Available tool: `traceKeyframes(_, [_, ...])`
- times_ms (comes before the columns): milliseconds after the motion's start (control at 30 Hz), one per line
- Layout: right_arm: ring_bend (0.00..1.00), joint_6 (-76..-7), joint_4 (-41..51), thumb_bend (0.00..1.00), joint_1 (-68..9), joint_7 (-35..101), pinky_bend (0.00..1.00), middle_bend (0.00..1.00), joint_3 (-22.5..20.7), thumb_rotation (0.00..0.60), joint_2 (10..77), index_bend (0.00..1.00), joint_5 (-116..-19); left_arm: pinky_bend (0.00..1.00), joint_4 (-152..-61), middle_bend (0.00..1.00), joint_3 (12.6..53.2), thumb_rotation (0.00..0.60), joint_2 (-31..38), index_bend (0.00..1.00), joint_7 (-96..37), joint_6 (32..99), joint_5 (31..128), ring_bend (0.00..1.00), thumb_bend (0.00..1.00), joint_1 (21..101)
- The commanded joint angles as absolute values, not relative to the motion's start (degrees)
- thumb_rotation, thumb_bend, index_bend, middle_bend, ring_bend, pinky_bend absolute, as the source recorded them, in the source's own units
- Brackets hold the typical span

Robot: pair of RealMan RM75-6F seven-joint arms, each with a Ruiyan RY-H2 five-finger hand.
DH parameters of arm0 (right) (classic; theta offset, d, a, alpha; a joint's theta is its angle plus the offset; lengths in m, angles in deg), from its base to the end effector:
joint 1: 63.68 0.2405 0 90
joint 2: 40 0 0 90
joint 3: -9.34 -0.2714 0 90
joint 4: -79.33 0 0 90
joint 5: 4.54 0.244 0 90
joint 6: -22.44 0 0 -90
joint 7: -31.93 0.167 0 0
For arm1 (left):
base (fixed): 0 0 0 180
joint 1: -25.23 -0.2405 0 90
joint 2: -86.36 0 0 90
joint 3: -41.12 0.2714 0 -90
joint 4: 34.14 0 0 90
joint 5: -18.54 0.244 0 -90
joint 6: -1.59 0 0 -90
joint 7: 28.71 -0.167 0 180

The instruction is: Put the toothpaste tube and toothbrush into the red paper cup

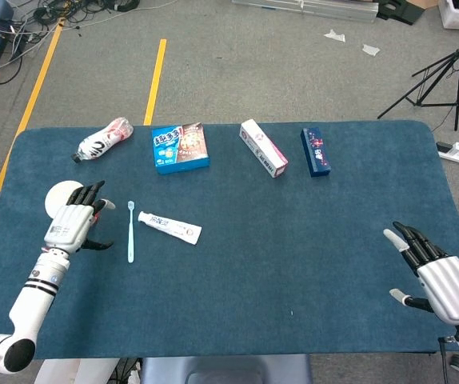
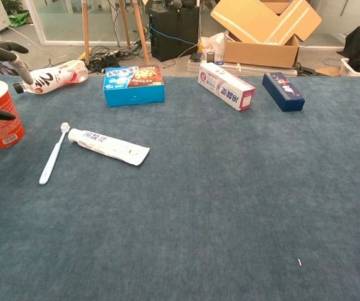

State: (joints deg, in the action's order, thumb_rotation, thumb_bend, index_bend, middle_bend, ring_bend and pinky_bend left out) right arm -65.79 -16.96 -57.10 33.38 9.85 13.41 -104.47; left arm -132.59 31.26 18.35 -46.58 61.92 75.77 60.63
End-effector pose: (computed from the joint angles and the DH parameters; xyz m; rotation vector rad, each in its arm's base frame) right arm -0.2989 -0.1978 0.1715 1.6396 -0.7215 0.9712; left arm -0.2190 0.3734 0.0669 -1.6251 -0.9908 -0.8285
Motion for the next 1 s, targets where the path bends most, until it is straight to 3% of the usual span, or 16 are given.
traceKeyframes(33, [0.11, -66.25, -16.53, 0.0, -57.36, 34.04, 0.44, 0.07, 9.9, 0.6, 13.4, 0.04, -104.47, 0.0, -131.11, 0.0, 31.44, 0.6, 15.48, 0.3, -49.18, 61.85, 73.41, 0.0, 0.0, 61.96])
traceKeyframes(400, [0.11, -66.07, -15.47, 0.0, -57.39, 35.05, 0.44, 0.08, 10.01, 0.6, 13.83, 0.04, -104.35, 0.0, -128.5, 0.0, 32.51, 0.6, 9.77, 0.14, -55.05, 63.38, 71.77, 0.0, 0.0, 63.53])
traceKeyframes(667, [0.11, -65.39, -15.41, 0.0, -57.19, 34.9, 0.44, 0.08, 10.03, 0.6, 14.02, 0.06, -104.04, 0.0, -122.01, 0.0, 31.92, 0.6, 5.74, 0.26, -56.48, 59.87, 70.67, 0.0, 0.0, 66.38])
traceKeyframes(1000, [0.11, -65.41, -14.7, 0.0, -57.4, 35.87, 0.44, 0.09, 9.99, 0.6, 13.91, 0.07, -103.28, 0.0, -113.75, 0.0, 32.53, 0.6, 0.75, 0.29, -57.14, 54.56, 73.16, 0.0, 0.0, 70.63])
